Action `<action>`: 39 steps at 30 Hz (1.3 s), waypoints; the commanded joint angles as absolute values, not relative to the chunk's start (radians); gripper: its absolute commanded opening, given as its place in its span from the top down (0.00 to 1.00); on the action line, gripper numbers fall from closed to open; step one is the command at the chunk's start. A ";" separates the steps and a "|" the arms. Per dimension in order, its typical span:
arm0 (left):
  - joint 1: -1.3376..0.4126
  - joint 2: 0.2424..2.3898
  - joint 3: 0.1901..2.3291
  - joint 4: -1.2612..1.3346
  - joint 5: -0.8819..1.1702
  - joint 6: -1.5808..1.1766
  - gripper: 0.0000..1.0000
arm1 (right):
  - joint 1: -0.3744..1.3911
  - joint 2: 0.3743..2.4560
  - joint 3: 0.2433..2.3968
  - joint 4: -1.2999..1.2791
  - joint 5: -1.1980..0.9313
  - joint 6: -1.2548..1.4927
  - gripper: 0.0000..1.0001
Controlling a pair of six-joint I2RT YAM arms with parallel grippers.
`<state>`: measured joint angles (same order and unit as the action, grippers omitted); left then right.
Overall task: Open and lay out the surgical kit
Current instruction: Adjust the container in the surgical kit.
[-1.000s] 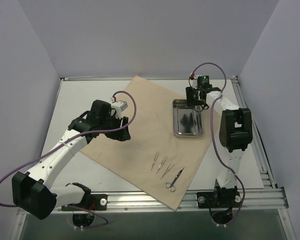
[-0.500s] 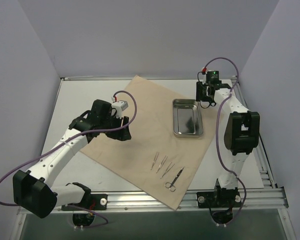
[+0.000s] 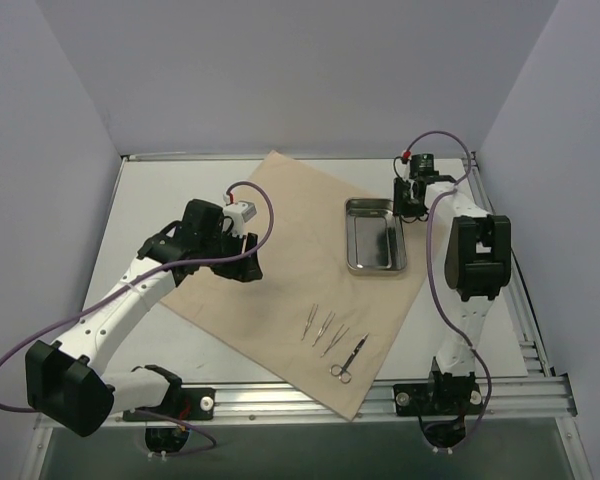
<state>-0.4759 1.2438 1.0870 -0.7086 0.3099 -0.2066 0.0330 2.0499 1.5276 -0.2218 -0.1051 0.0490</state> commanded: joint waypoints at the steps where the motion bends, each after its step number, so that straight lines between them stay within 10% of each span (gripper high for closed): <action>1: -0.469 1.223 1.127 -0.706 0.319 -0.209 0.37 | 0.028 2.075 1.543 -0.207 -0.124 0.043 0.69; 13: -0.469 1.218 1.134 -0.722 0.319 -0.204 0.37 | 0.026 2.132 1.571 -0.163 -0.137 0.060 0.99; 39: -0.468 1.216 1.137 -0.721 0.327 -0.210 0.37 | 0.021 1.749 1.212 0.267 -0.106 0.110 1.00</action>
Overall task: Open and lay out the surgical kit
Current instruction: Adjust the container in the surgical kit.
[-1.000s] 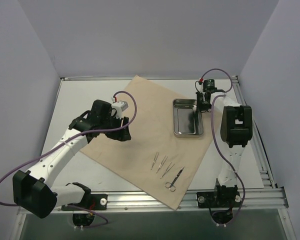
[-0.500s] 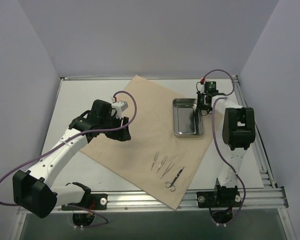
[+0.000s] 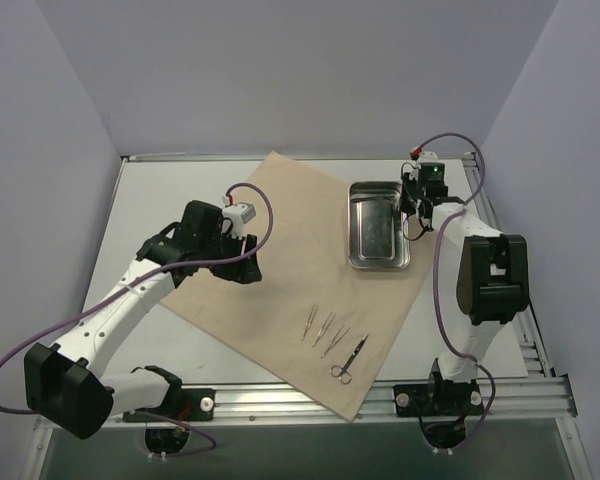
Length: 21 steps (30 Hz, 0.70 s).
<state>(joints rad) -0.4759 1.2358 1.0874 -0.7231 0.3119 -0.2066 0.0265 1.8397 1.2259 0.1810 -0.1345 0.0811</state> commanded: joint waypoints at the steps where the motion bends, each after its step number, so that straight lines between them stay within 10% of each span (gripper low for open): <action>1: -0.468 1.215 1.138 -0.722 0.322 -0.210 0.37 | 0.020 1.731 1.181 0.308 -0.100 0.124 1.00; 21: -0.469 1.229 1.134 -0.695 0.341 -0.236 0.37 | 0.014 1.950 1.373 0.077 -0.138 0.139 1.00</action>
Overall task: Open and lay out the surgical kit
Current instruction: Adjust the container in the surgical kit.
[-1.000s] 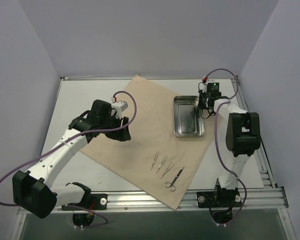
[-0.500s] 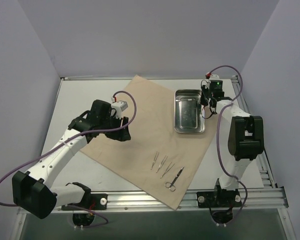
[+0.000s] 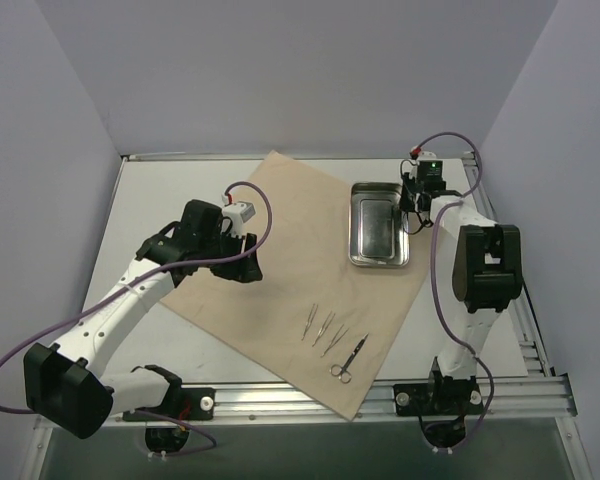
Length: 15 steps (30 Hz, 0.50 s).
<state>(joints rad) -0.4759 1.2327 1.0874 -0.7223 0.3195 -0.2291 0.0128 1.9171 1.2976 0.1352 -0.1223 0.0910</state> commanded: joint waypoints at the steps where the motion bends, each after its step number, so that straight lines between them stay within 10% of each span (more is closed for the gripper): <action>1: -0.468 1.229 1.134 -0.695 0.339 -0.238 0.37 | 0.017 1.954 1.376 0.065 -0.134 0.147 1.00; 15: -0.468 1.246 1.134 -0.686 0.344 -0.241 0.37 | 0.014 2.242 1.938 -0.568 -0.325 0.262 1.00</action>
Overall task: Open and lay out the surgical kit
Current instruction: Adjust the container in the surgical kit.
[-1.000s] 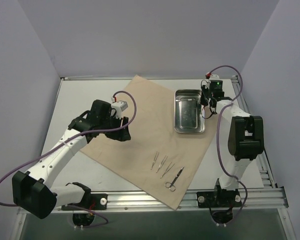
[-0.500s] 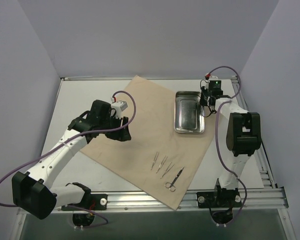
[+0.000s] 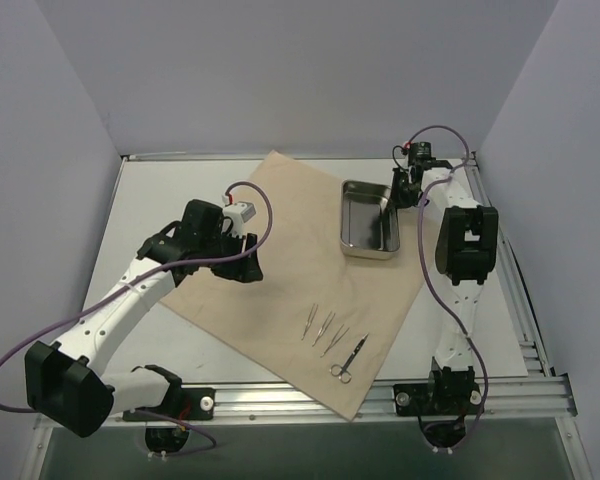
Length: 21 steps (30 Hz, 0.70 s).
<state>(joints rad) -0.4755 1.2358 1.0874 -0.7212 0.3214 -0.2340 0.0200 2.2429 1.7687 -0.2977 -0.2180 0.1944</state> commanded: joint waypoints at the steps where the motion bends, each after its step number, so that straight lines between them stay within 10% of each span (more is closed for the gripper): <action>1: -0.468 1.249 1.140 -0.686 0.347 -0.239 0.37 | 0.005 2.281 1.983 -0.630 -0.374 0.270 1.00; 10: -0.465 1.270 1.134 -0.672 0.373 -0.235 0.37 | 0.005 2.277 2.051 -0.877 -0.413 0.232 1.00; 21: -0.466 1.244 1.112 -0.663 0.374 -0.238 0.37 | 0.058 2.125 1.777 -0.522 -0.210 0.210 1.00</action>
